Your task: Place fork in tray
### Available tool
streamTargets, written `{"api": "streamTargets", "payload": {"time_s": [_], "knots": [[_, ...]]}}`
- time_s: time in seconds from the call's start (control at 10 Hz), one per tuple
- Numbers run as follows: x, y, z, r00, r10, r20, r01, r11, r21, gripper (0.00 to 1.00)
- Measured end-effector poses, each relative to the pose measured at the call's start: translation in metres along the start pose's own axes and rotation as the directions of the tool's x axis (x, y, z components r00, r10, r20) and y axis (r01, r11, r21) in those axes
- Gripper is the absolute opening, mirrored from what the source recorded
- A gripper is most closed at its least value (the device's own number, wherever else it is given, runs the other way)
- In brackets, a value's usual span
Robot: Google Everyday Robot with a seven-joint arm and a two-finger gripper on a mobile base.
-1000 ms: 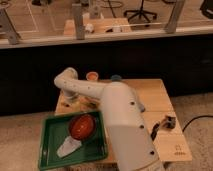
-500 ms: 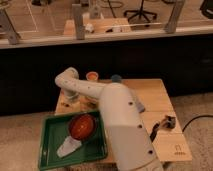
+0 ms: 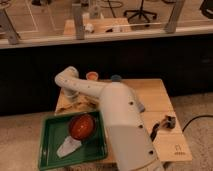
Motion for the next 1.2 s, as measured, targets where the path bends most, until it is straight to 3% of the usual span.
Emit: {"api": "streamTargets", "payload": {"time_s": [0.8, 0.9, 1.2], "knots": [[0.000, 0.003, 0.003, 1.000, 0.000, -0.001, 0.000, 1.000, -0.008, 0.00], [0.001, 0.005, 0.000, 1.000, -0.005, -0.005, 0.005, 1.000, 0.003, 0.00], [-0.006, -0.002, -0.043, 0.999, -0.034, 0.028, 0.031, 0.993, 0.111, 0.00]]}}
